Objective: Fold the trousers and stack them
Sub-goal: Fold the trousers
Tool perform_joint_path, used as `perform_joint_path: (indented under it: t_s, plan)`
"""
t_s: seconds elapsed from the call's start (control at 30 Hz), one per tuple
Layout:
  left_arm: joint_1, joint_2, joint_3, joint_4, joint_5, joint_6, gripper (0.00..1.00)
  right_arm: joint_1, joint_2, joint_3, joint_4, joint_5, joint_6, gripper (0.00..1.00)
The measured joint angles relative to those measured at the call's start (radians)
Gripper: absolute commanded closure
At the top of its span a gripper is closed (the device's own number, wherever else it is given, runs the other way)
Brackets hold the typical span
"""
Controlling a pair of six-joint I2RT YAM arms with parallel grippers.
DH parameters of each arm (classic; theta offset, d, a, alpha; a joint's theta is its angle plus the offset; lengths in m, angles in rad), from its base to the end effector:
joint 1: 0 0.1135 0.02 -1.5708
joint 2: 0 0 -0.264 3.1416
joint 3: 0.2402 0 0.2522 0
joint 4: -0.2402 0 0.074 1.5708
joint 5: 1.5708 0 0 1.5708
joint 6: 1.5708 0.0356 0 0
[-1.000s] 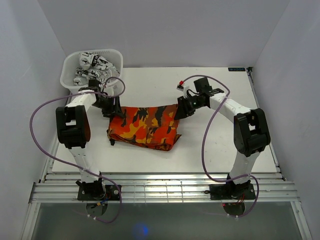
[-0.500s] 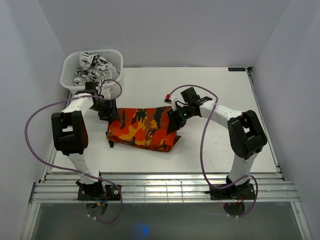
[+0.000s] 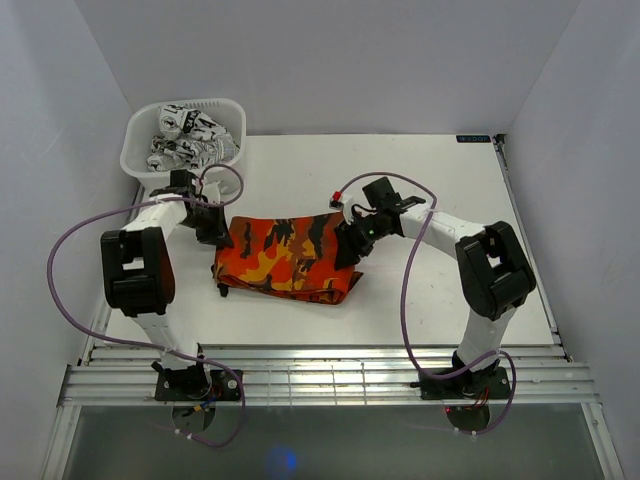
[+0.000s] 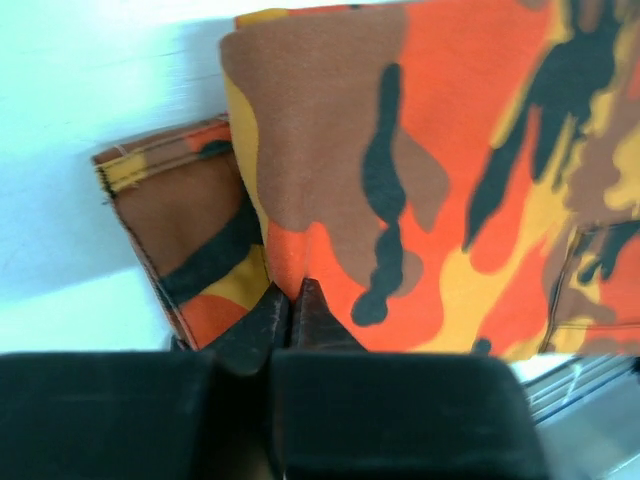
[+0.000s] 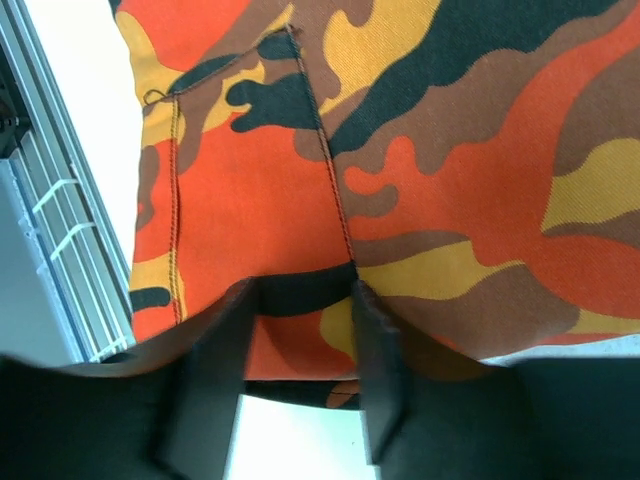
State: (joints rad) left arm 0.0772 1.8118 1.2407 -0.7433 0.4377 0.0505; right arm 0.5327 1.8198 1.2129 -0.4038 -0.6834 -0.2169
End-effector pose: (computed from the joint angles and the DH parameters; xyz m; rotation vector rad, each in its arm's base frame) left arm 0.3486 0.0118 0.1852 0.0429 2.8006 -0.5984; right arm 0.3112 0.2095 0.1929 -1.1634 2.2527 1.0000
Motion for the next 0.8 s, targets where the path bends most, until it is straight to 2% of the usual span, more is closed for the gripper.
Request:
perform_joint_path:
  t_s: [0.1,0.33,0.43,0.53,0.57,0.63,0.67,0.77,0.8]
  plan:
    - [0.0,-0.042,0.0,-0.008,0.031,0.005,1.0,0.001,-0.025,0.0,-0.005,0.007,0.002,0.37]
    - [0.063,-0.199,-0.01,-0.014,0.07,-0.001,1.0,0.006,-0.121,0.0,-0.011,0.017,0.0,0.38]
    - [0.109,-0.168,-0.046,0.006,0.054,0.005,1.0,0.013,-0.113,0.0,-0.011,0.011,0.0,0.41]
    - [0.131,-0.054,-0.064,0.027,0.03,0.006,0.98,0.026,-0.07,0.0,-0.011,-0.004,0.001,0.44]
    - [0.132,-0.015,-0.066,0.034,0.024,0.005,0.9,0.029,-0.057,0.0,-0.011,-0.008,0.003,0.44]
    - [0.132,0.045,-0.063,0.045,0.03,-0.001,0.82,0.038,-0.028,0.0,-0.008,-0.019,0.015,0.48]
    - [0.136,0.048,-0.061,0.045,0.033,-0.007,0.73,0.039,-0.019,0.0,-0.005,-0.025,0.024,0.48]
    - [0.135,0.047,-0.06,0.045,0.021,-0.006,0.59,0.043,-0.011,0.0,0.014,-0.043,0.055,0.5]
    - [0.139,0.045,-0.06,0.043,0.018,-0.006,0.5,0.044,-0.011,0.0,0.02,-0.052,0.063,0.5]
